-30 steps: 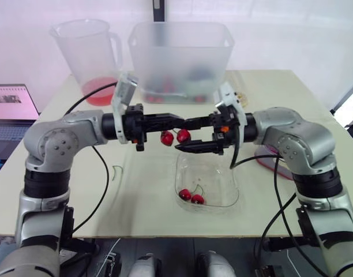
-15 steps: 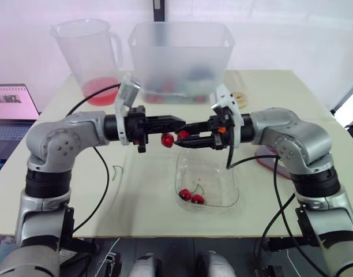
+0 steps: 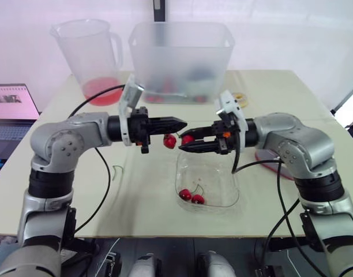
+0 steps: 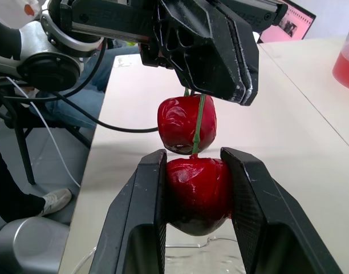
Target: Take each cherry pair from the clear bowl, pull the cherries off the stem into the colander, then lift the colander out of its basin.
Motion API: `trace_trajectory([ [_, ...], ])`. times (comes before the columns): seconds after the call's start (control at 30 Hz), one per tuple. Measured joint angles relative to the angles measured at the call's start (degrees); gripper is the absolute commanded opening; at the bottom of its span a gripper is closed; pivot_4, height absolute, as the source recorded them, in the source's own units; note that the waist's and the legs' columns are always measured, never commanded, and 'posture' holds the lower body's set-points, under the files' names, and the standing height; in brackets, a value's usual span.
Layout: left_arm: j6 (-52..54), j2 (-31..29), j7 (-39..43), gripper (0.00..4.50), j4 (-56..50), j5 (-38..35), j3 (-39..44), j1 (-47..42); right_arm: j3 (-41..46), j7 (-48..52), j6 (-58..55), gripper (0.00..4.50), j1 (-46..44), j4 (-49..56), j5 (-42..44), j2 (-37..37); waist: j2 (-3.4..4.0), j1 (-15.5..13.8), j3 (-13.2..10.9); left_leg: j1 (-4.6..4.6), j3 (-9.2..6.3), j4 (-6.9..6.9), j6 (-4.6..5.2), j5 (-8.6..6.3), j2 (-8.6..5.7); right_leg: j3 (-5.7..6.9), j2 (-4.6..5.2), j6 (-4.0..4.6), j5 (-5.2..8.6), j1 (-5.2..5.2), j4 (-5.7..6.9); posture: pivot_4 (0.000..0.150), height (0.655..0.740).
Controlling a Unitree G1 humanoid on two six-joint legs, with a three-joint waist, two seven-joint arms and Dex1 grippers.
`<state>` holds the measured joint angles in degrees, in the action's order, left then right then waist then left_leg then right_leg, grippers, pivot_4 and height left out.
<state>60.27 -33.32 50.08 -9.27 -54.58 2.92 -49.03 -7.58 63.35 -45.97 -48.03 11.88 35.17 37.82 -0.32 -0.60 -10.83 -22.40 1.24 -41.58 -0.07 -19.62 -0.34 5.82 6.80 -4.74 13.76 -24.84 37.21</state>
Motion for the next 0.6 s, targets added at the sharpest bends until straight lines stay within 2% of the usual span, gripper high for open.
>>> trace_trajectory([
  [0.23, -0.9, 0.0, -0.1, 0.0, 0.0, 0.2, 0.3, 0.0, 0.0, 1.1, -1.8, 1.45, 5.0, 0.2, -0.6, 6.5, -0.02, -0.1, 0.0, 0.0, -0.02, -0.02, 0.0, 0.0, 0.0, 0.01, 0.0, 0.0, 0.0, 0.04, 0.0, 0.15, 0.6886],
  [0.37, -1.0, 0.3, -0.4, 0.0, 0.0, 0.2, 0.4, 0.0, 3.5, 1.1, -2.1, 1.45, 5.9, -1.2, -0.6, 10.6, -0.02, -0.1, 0.0, 0.01, -0.01, -0.02, 0.0, 0.0, -0.01, 0.01, 0.02, 0.0, 0.0, 0.04, -0.01, 0.15, 0.6886],
  [0.47, -1.2, 0.5, -1.0, 0.0, 0.0, 0.2, 0.9, 0.3, 6.2, 0.8, 1.9, 1.45, 4.7, -7.2, -4.2, 15.3, -0.02, -0.2, 0.0, 0.01, 0.0, -0.03, 0.01, 0.0, -0.02, 0.01, 0.03, 0.0, 0.0, 0.06, -0.02, 0.15, 0.6886],
  [0.6, -2.4, 3.7, -3.8, 0.0, -0.3, 0.2, 1.5, 1.6, 7.1, -0.1, 9.8, 1.45, 2.2, -21.5, -12.8, 22.9, -0.04, -0.2, 0.0, 0.0, 0.03, -0.02, 0.02, -0.01, -0.03, 0.01, 0.03, 0.0, 0.0, 0.06, -0.04, 0.15, 0.6886],
])
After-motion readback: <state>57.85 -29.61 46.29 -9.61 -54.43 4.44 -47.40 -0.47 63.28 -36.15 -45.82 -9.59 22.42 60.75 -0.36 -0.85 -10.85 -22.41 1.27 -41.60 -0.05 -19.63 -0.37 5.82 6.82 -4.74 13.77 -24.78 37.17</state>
